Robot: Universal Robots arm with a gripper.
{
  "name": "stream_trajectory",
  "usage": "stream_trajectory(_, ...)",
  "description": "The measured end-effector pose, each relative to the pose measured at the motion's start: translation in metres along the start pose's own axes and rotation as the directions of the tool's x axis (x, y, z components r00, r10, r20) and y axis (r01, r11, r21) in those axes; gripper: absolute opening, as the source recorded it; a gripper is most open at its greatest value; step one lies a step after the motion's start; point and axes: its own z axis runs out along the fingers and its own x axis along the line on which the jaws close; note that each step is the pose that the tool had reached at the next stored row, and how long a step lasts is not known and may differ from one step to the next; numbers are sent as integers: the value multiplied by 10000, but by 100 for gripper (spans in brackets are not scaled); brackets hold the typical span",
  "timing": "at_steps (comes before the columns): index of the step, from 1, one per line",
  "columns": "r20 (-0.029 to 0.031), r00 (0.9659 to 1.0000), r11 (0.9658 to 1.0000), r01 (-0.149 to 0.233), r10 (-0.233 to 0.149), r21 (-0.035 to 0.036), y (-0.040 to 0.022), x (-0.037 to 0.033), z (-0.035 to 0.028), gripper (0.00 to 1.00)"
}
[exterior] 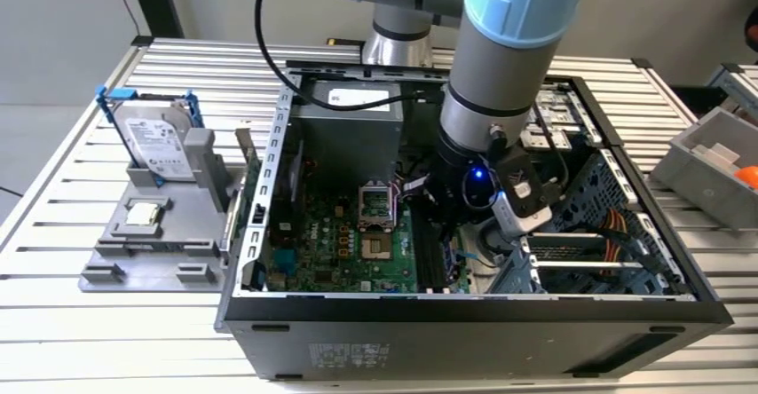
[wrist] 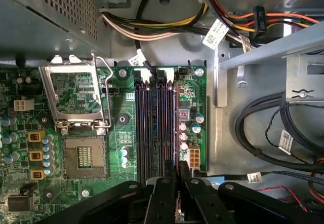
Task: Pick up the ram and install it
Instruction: 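Insert the ram into the slot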
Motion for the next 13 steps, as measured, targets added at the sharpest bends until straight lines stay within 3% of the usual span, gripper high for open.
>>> stream_trajectory(13, 0, 10000, 10000, 0, 0, 4, 0, 13, 42, 0)
